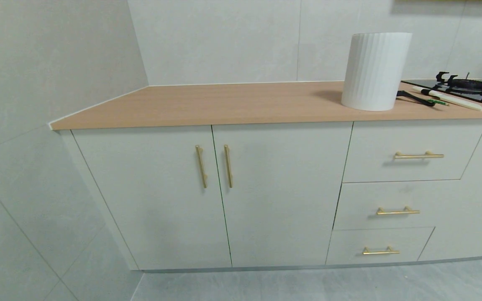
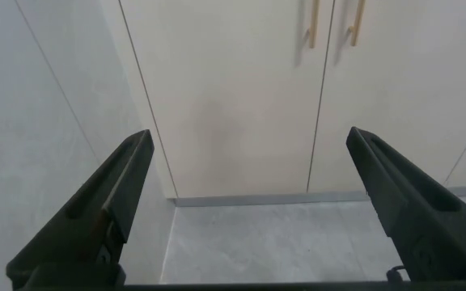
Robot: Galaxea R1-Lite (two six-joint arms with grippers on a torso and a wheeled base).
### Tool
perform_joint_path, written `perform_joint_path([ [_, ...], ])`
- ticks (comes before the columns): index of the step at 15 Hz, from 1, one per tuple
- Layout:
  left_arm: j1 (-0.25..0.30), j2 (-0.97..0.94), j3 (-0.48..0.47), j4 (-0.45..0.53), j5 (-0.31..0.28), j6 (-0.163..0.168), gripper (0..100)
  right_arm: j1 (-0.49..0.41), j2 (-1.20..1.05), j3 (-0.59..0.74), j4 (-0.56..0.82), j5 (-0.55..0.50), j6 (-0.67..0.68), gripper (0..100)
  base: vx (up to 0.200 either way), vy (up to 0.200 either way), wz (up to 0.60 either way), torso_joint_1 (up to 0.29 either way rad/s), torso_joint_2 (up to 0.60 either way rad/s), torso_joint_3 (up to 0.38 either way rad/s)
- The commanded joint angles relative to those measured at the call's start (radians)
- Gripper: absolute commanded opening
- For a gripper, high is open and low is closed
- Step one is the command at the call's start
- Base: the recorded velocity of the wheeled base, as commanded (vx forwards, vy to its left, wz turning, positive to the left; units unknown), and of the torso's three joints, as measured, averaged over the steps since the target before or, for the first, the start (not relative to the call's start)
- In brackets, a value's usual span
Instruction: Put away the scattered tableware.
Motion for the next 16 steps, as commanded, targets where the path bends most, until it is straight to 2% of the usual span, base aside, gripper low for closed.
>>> perform_joint_path([
  [1,0.000,0.000,0.000,0.001,0.000,-0.010,100,0.002,0.002,0.001,0.006,0.005,-0.001,100,0.000,0.000,0.00,0.000,0.00,0.000],
  [4,0.000,0.000,0.000,0.000,0.000,-0.032,100,0.002,0.002,0.001,0.006,0.003,0.000,100,0.000,0.000,0.00,0.000,0.00,0.000],
  [16,0.000,0.000,0.000,0.001,0.000,-0.035,100,0.002,0.002,0.001,0.004,0.003,0.008,100,0.000,0.000,0.00,0.000,0.00,0.000],
])
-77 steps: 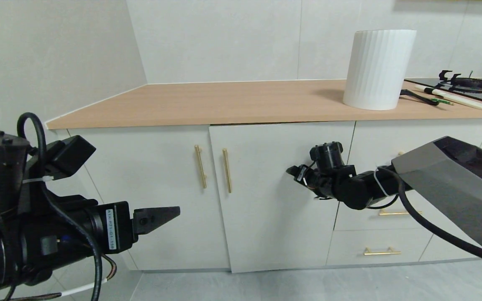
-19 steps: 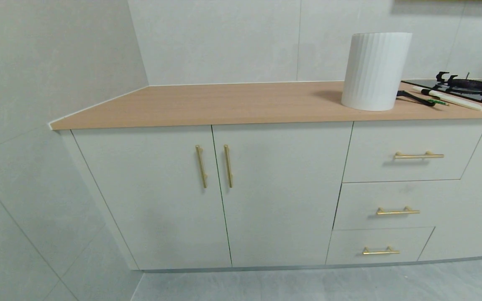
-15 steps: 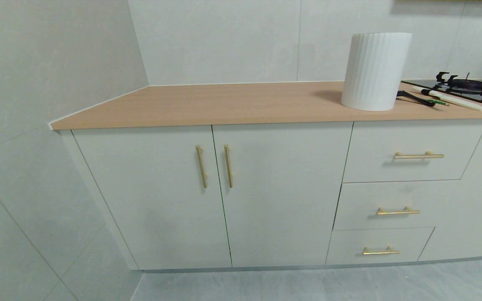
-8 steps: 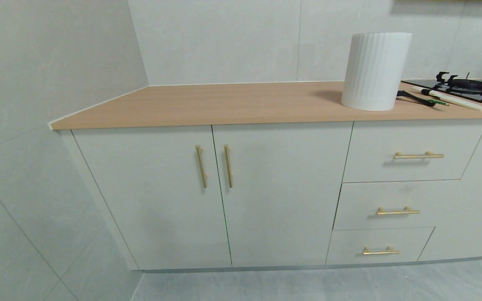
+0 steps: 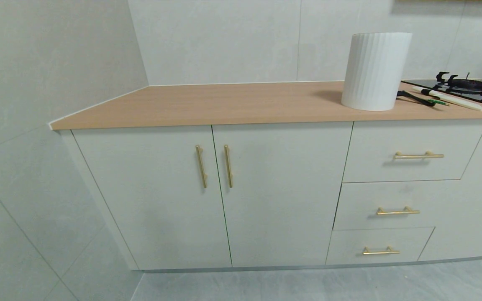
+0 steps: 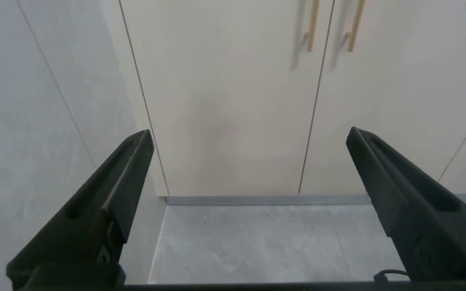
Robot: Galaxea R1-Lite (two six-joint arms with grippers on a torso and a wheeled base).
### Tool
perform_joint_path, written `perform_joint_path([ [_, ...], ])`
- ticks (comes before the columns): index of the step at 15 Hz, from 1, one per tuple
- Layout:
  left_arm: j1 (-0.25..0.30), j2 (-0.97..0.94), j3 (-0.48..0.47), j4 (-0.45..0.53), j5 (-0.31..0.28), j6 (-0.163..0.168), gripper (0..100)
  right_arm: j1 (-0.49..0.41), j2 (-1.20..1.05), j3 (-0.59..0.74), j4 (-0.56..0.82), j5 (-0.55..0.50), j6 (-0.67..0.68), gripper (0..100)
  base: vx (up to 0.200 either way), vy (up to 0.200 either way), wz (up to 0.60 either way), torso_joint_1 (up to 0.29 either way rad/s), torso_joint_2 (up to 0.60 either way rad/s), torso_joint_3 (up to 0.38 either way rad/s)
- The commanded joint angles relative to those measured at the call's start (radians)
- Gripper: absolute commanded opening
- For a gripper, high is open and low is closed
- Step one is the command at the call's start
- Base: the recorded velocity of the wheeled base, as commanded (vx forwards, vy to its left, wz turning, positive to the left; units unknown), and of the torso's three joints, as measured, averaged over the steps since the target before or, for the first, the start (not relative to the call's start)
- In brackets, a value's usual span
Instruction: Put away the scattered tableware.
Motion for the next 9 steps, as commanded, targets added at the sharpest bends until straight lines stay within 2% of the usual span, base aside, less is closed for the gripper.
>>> perform_joint_path([
  [1,0.001,0.000,0.000,-0.001,0.000,0.000,100,0.000,0.002,0.000,0.000,0.000,-0.001,100,0.000,-0.200,0.00,0.002,0.01,0.007],
  [9,0.001,0.000,0.000,0.001,0.000,0.000,100,0.000,0.002,0.000,0.000,0.000,-0.001,100,0.000,-0.200,0.00,0.004,0.00,0.004],
])
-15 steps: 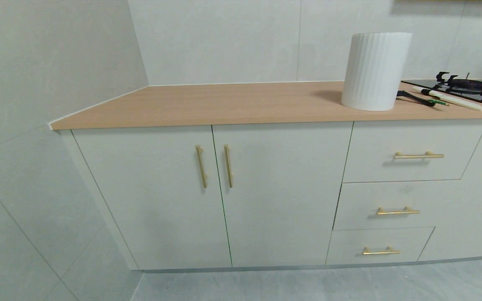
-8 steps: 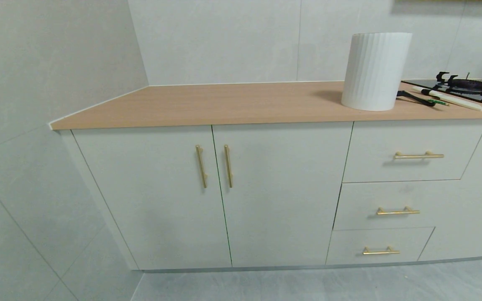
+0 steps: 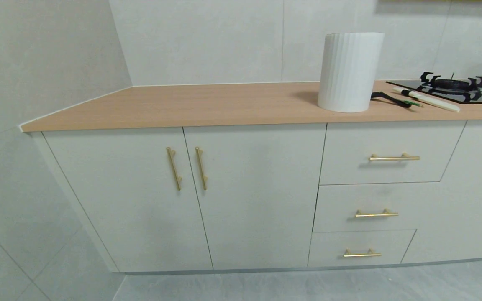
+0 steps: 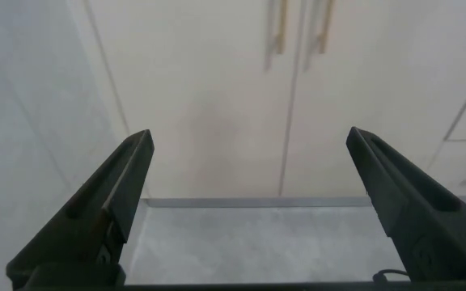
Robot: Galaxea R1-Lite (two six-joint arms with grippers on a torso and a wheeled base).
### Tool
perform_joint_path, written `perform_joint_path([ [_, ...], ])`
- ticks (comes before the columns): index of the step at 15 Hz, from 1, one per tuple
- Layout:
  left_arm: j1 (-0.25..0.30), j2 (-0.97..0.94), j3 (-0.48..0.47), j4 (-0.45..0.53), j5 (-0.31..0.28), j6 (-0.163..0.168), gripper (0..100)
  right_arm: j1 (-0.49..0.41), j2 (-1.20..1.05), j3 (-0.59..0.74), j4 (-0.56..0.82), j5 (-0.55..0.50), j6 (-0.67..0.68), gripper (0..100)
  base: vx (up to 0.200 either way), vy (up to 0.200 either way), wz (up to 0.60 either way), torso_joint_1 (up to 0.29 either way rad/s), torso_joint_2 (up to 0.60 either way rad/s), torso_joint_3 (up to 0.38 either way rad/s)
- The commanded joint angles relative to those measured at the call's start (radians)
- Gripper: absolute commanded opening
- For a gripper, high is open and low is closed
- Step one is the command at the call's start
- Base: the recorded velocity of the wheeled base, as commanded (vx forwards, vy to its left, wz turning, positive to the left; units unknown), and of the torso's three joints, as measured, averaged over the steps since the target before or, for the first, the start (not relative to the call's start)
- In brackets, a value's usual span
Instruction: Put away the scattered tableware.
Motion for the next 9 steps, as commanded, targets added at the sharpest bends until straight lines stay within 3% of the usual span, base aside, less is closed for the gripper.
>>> perform_joint_path([
  [1,0.000,0.000,0.000,0.000,0.001,-0.001,100,0.000,0.001,0.000,-0.001,0.000,0.001,100,0.000,-0.200,0.00,0.002,0.00,0.002],
  [9,0.000,0.000,0.000,0.000,0.001,-0.001,100,0.000,0.001,0.000,-0.001,0.000,0.001,100,0.000,-0.200,0.00,0.004,0.00,0.003],
])
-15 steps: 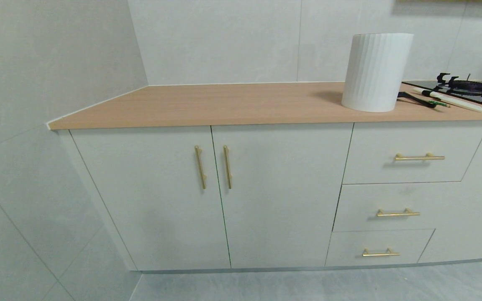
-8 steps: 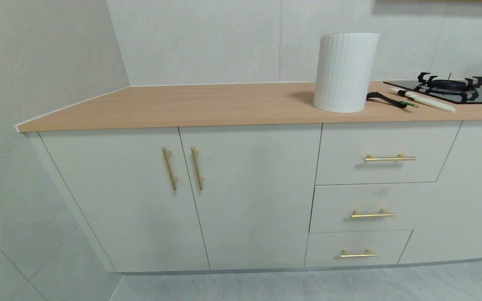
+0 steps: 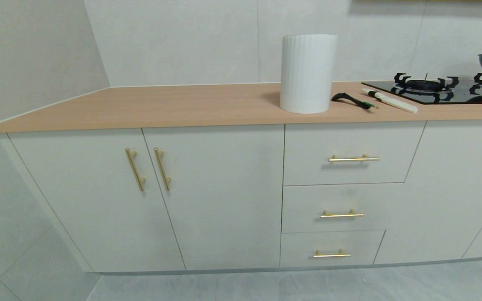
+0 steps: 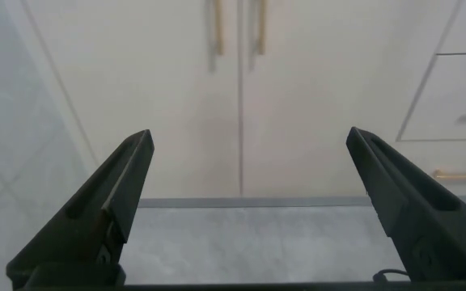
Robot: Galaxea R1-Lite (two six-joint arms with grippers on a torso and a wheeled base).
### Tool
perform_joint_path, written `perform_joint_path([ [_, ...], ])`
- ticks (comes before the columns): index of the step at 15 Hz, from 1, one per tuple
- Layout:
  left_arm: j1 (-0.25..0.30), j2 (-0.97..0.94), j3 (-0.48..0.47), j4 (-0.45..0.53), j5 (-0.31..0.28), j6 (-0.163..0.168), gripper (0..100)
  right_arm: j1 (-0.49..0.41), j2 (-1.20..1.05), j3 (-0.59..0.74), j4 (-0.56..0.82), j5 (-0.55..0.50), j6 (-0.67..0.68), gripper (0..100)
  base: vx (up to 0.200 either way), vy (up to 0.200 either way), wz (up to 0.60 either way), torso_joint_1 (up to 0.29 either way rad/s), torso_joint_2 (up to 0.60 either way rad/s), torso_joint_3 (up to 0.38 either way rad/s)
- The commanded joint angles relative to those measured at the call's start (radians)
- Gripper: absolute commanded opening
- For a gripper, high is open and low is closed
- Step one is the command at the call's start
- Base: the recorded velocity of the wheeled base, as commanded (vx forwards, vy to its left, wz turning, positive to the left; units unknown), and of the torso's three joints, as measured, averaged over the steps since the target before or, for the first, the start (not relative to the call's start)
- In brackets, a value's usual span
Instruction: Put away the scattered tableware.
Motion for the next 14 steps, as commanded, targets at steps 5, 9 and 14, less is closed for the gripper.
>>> perform_joint_path([
  [5,0.001,0.000,0.000,0.000,0.001,-0.002,100,0.000,0.001,0.000,0.000,0.000,0.001,100,0.000,0.000,0.00,0.000,0.00,0.000],
  [9,0.001,0.000,0.000,0.001,0.001,-0.002,100,0.000,0.001,0.000,0.000,0.000,0.001,100,0.000,0.000,0.00,0.000,0.00,0.000],
  [14,0.001,0.000,0.000,0.001,0.001,-0.002,100,0.000,0.001,0.000,0.000,0.000,0.001,100,0.160,0.000,0.00,0.001,0.00,0.006],
])
